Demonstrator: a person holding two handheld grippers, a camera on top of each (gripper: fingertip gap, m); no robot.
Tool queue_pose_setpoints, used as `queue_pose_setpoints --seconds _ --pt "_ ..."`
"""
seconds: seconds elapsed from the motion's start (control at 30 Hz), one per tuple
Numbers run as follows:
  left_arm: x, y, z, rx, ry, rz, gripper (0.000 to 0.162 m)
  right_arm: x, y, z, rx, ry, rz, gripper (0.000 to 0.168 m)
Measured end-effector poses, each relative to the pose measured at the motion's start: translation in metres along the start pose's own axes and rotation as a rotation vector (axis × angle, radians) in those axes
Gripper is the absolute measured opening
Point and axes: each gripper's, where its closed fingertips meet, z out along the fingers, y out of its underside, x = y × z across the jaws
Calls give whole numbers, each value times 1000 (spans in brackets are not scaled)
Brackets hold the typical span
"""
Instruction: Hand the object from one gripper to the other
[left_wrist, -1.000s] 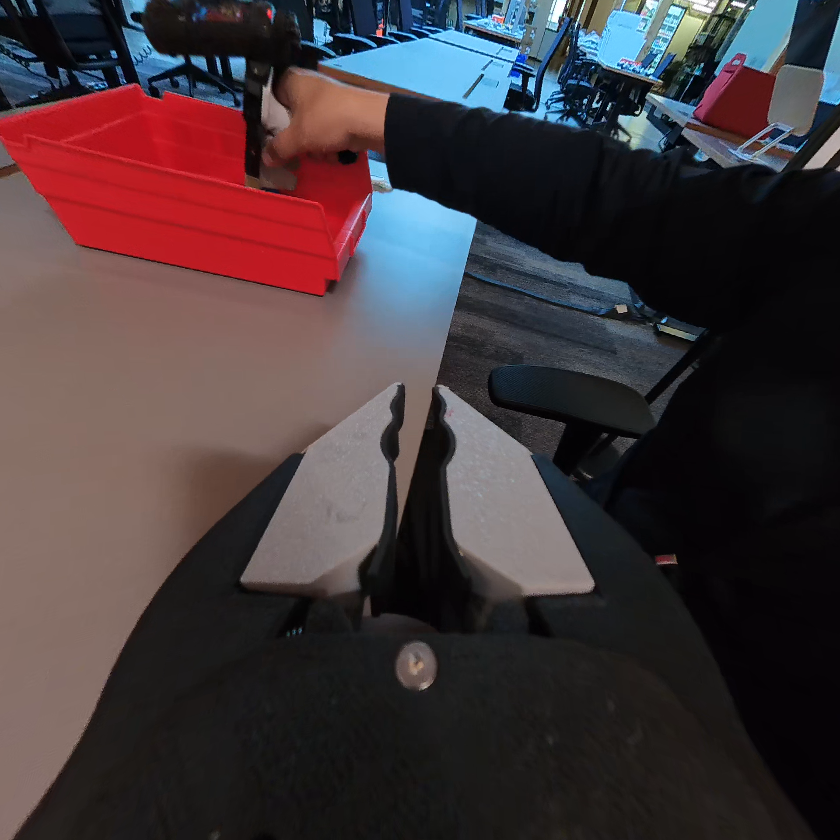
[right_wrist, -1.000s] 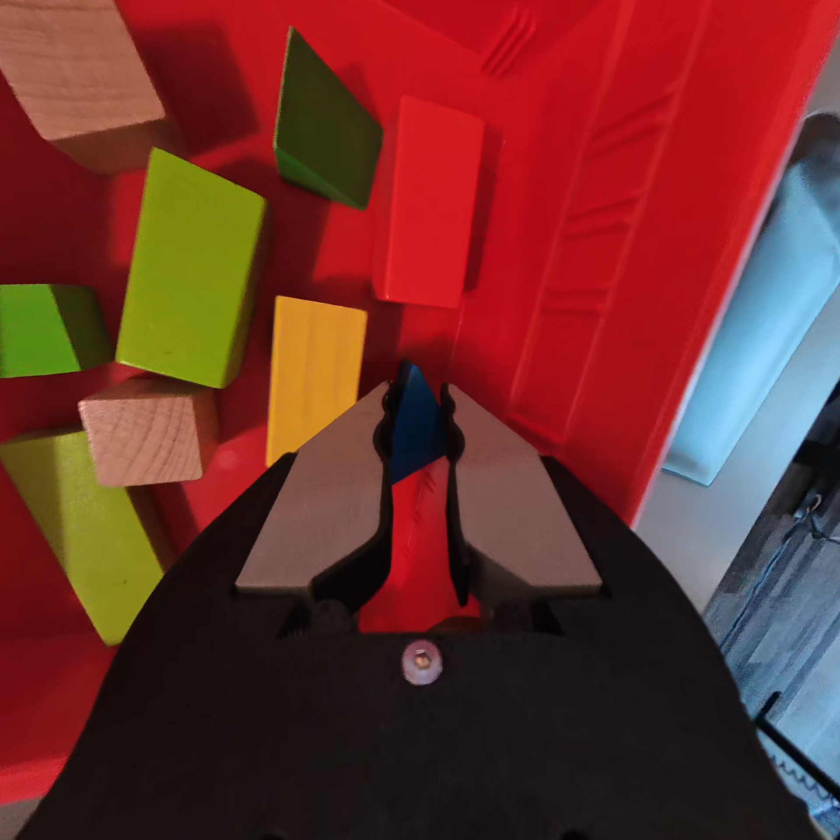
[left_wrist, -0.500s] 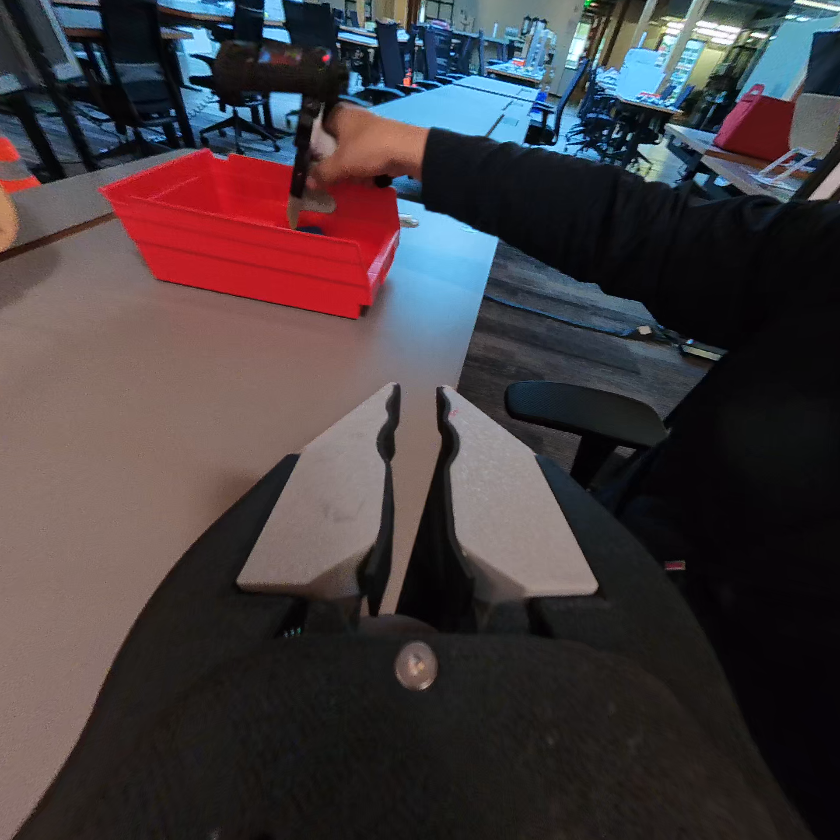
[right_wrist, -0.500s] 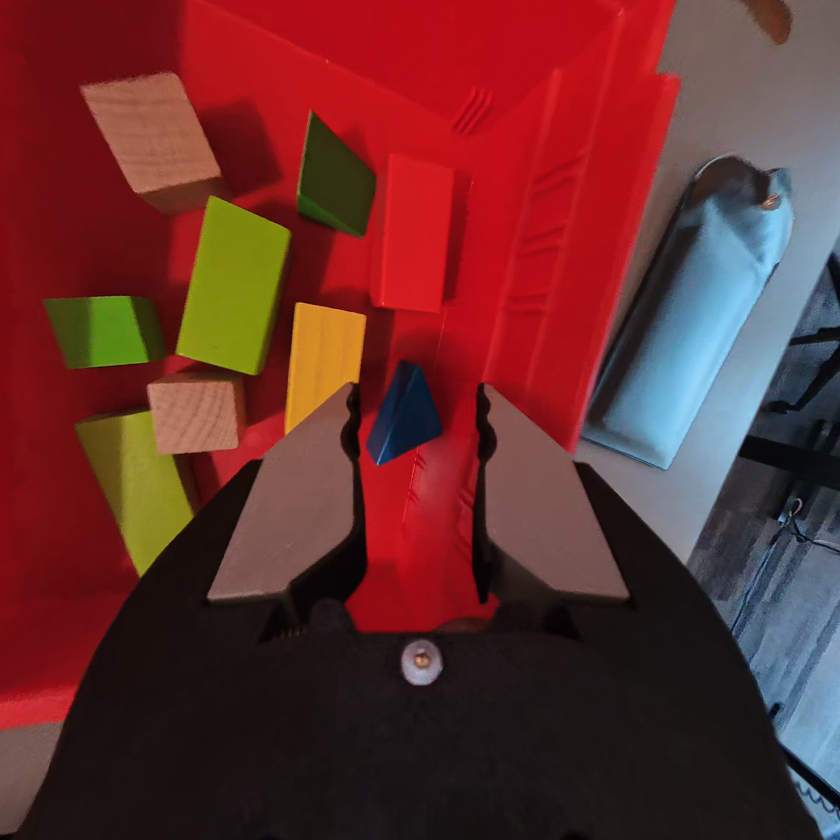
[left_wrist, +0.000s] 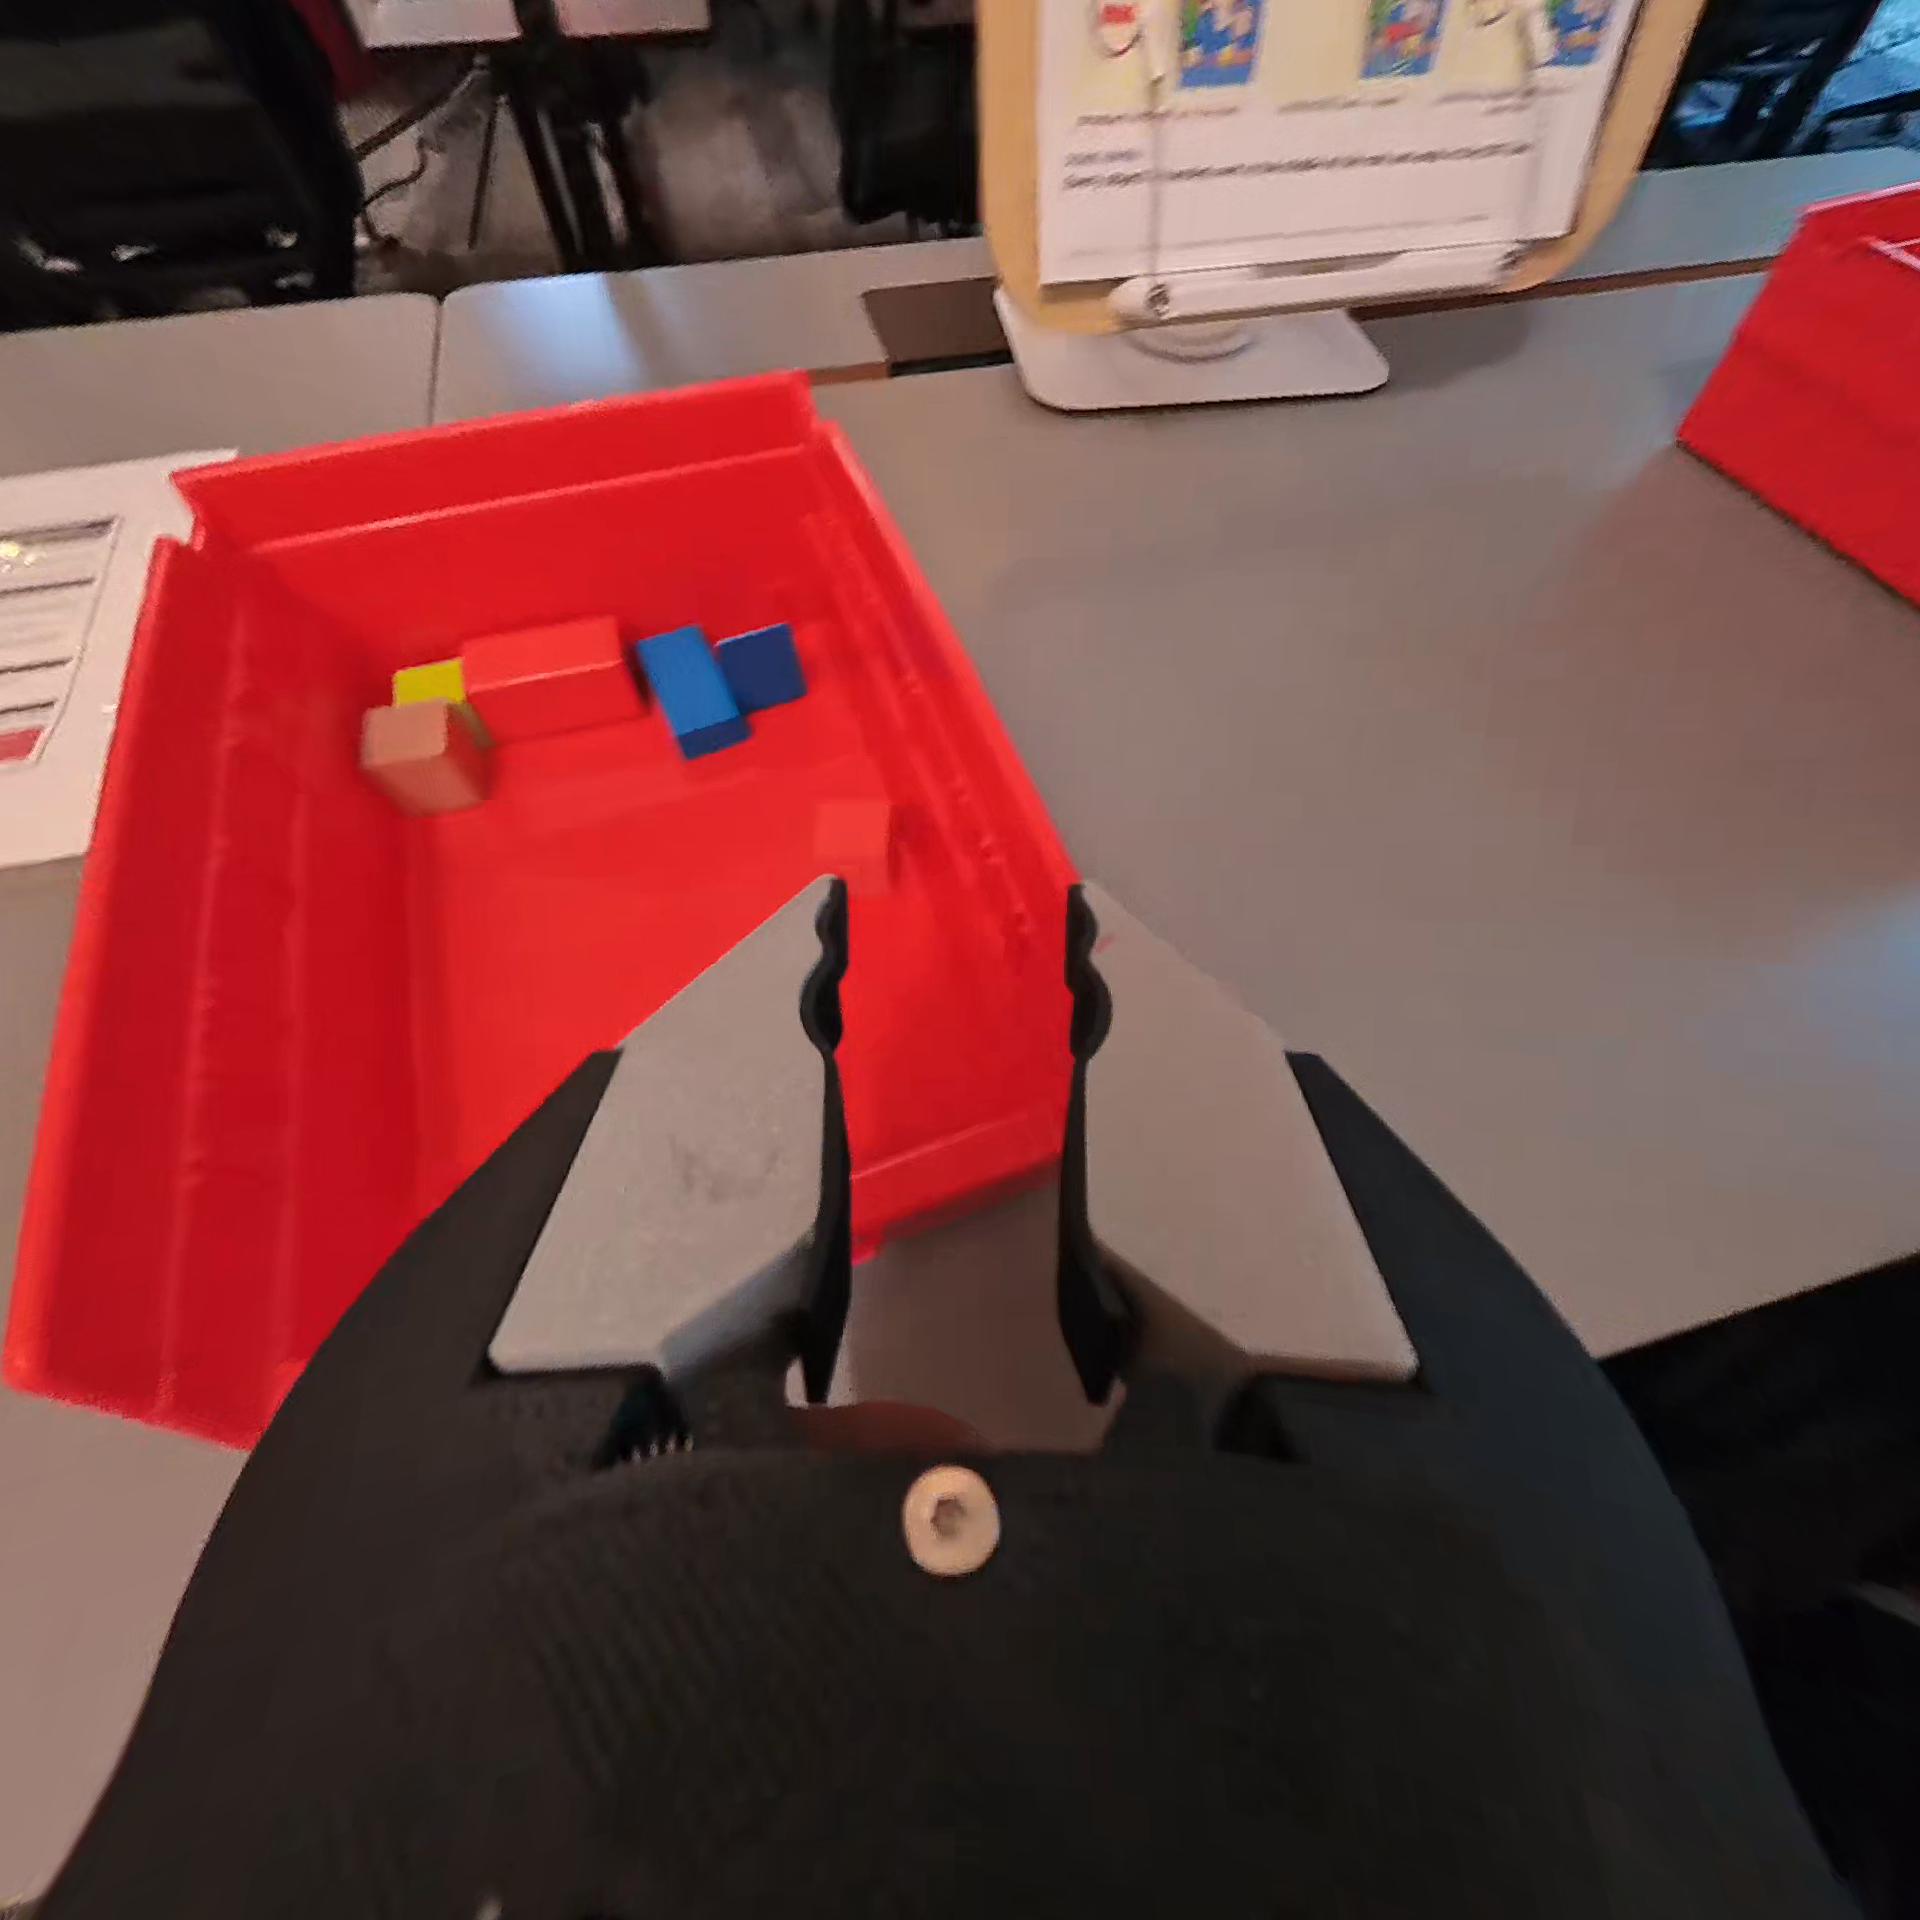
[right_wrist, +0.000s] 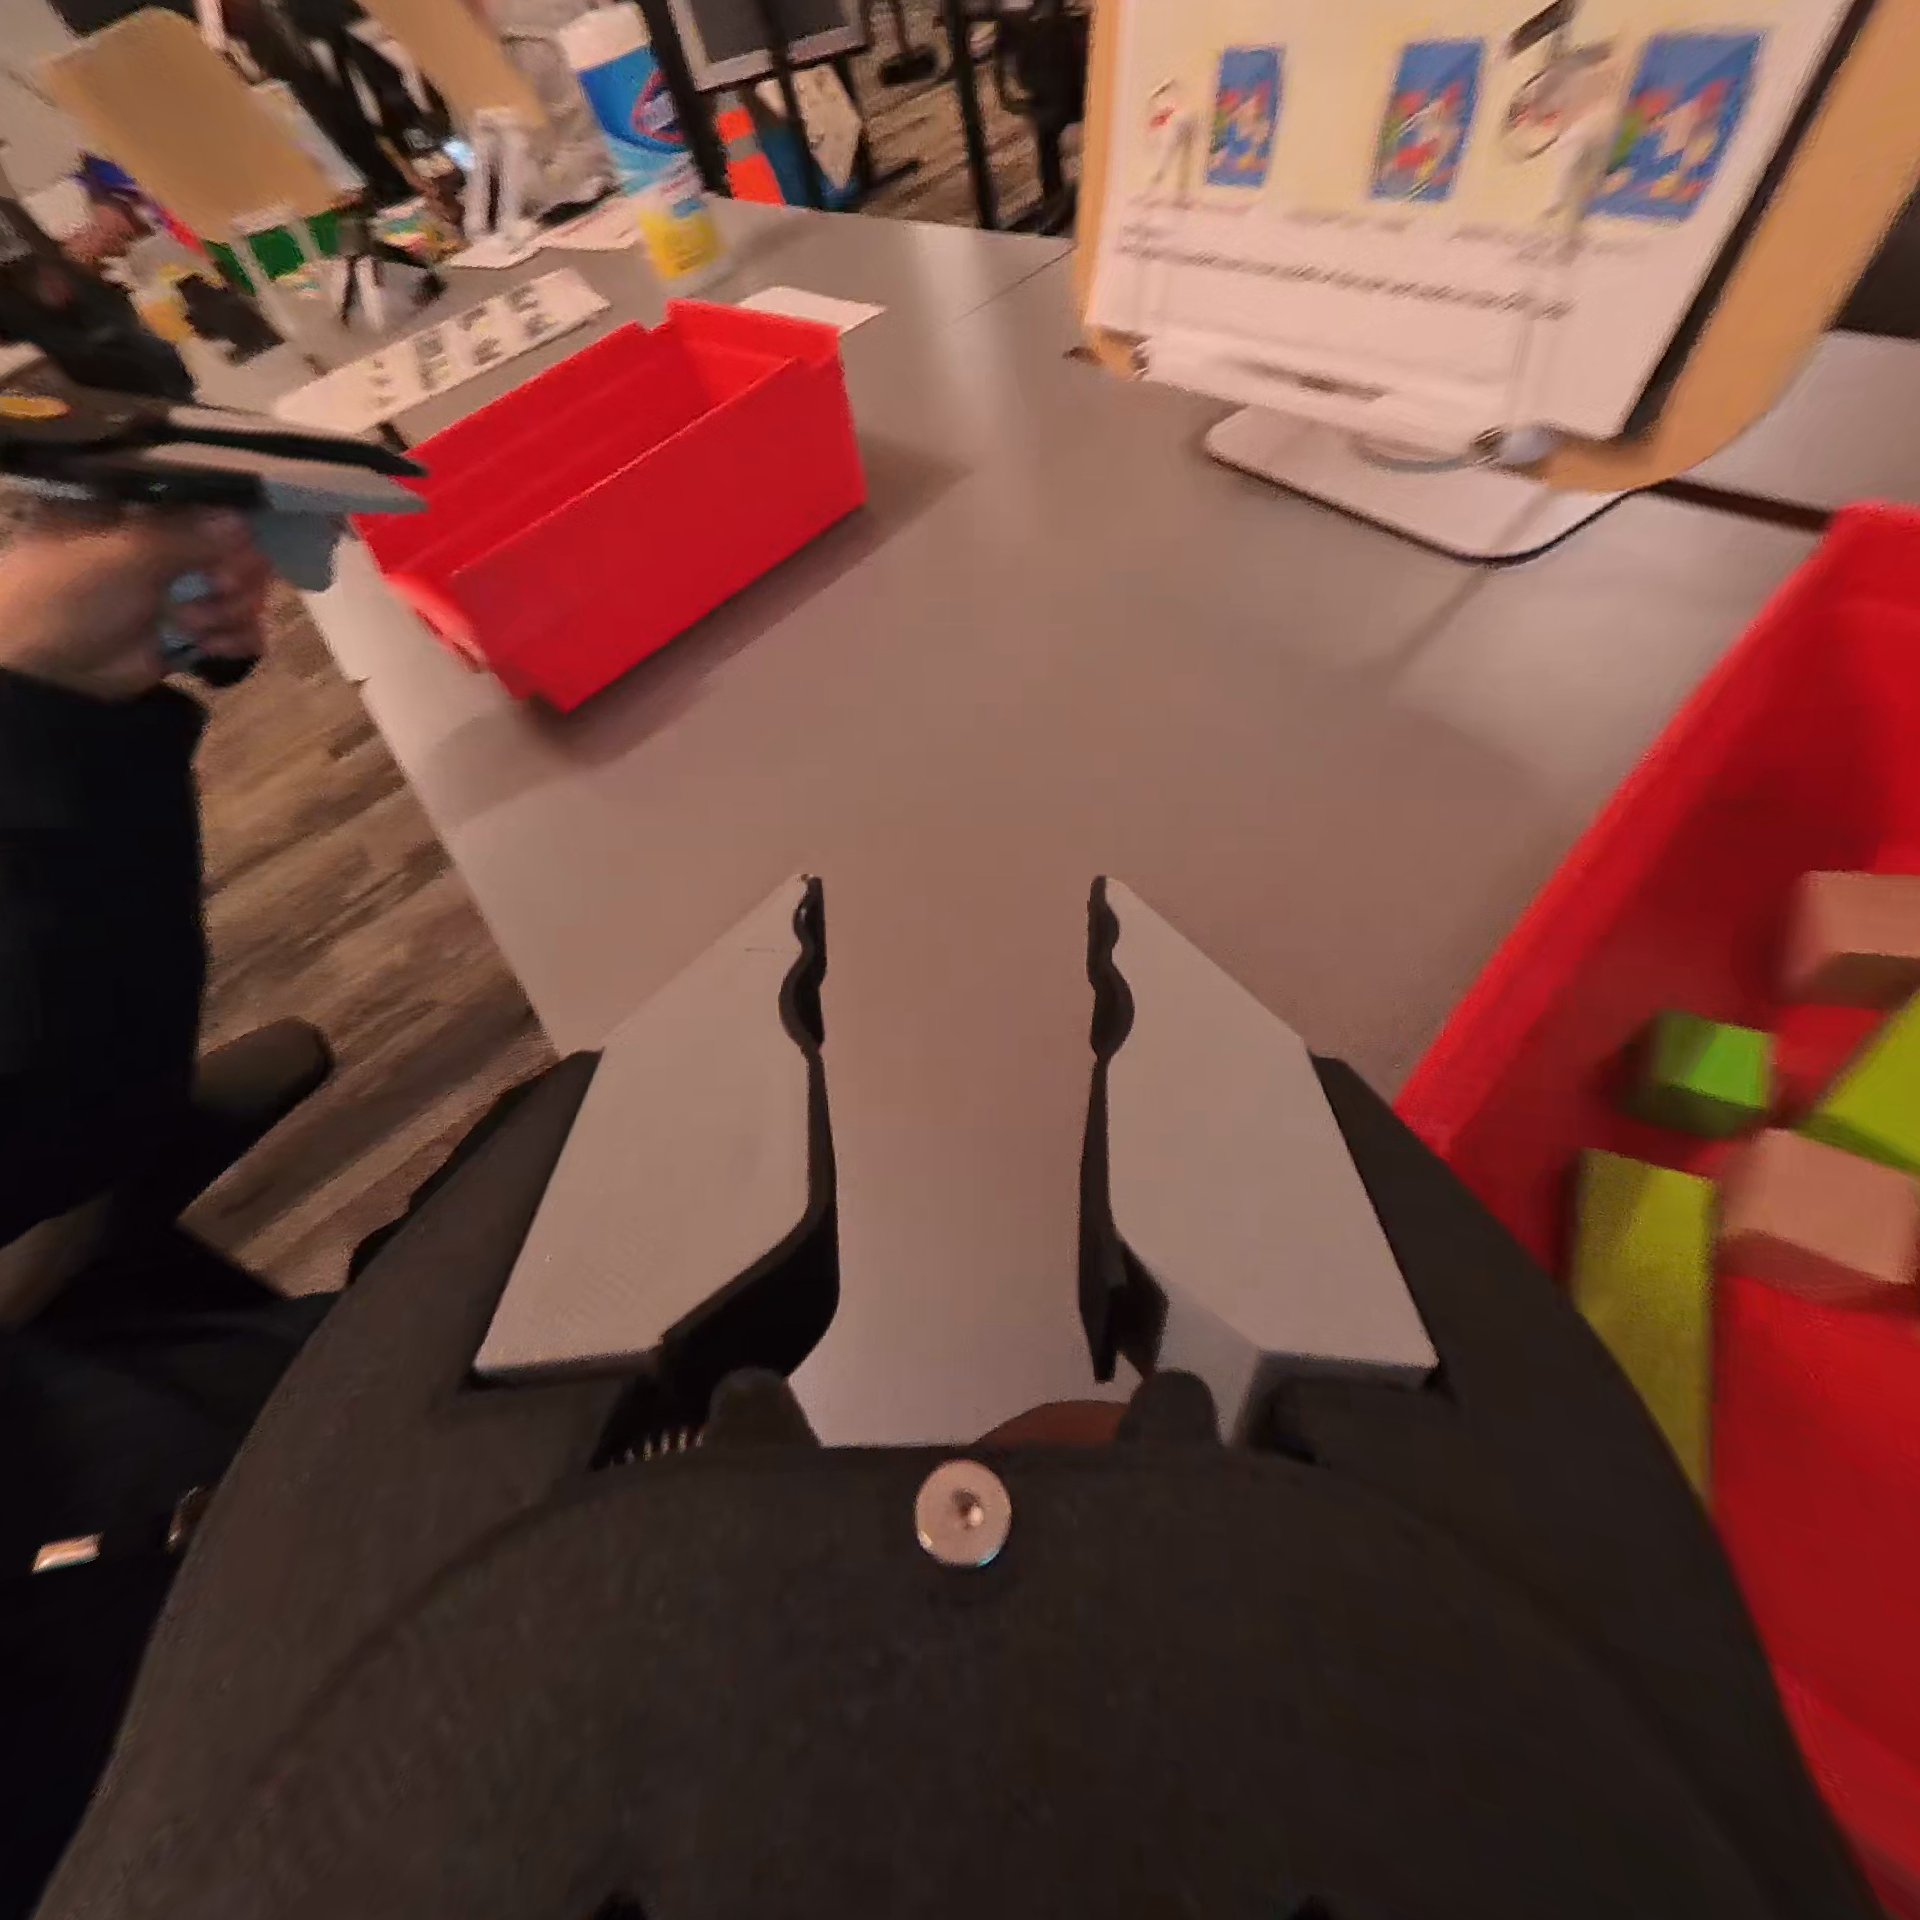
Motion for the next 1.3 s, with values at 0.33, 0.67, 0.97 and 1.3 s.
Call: queue_pose_setpoints --seconds 0.33,0.67,0.97,1.3 --pt "-45 8 35 -66 -47 -21 42 7 1 -19 77 -57 80 47" --pt "-81 -9 163 -322 26 541 42 36 14 -12 52 -8 146 47" --pt "-90 12 213 -568 82 864 29 47 20 -2 23 1 166 47" --pt "-89 13 210 -508 87 872 17 36 12 -18 49 -13 128 46"
